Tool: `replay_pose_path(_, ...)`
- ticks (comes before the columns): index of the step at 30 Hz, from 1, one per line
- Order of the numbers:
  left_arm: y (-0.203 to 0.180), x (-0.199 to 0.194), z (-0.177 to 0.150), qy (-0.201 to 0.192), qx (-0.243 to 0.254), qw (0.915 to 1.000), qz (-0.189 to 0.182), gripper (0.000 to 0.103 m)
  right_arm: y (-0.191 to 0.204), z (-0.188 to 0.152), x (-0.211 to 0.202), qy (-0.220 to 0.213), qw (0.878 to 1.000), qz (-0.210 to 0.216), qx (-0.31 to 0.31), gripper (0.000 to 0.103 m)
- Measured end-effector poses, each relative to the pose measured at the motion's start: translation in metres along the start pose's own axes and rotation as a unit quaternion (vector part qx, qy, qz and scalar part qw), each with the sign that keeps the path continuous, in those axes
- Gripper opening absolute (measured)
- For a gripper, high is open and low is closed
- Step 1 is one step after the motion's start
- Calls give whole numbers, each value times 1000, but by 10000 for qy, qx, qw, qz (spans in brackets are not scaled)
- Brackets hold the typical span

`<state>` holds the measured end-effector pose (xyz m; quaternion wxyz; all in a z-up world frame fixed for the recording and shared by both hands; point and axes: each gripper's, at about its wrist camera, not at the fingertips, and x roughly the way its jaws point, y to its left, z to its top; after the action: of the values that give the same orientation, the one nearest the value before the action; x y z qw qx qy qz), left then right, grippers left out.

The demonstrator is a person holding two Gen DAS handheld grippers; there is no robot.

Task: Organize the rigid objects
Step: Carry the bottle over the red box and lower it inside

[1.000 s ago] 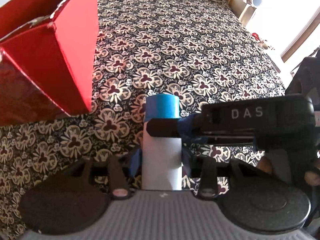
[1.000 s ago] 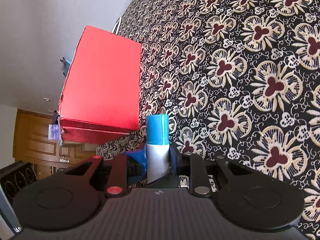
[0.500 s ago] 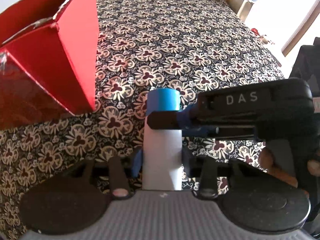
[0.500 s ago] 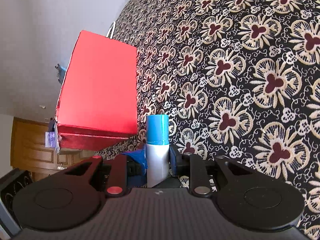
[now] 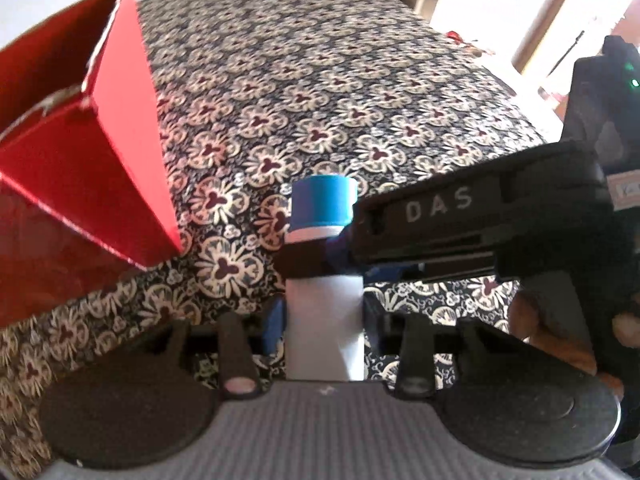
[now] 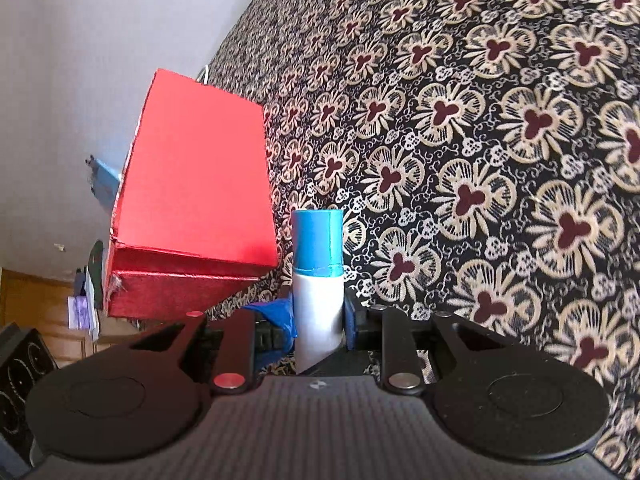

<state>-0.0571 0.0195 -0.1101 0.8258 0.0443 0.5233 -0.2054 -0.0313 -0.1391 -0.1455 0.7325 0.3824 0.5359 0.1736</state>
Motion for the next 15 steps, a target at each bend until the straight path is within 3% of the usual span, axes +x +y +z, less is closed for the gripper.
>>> replay_pose_path(7,3,-19,3,-243,514,9979,-296,39,22,-4,-23,-533,9985,61,57,7)
replay_pose_path(15,13,-76,27,-1078,885,9891,-465,39,97,20,-49,-1136,9916,398,-476,7)
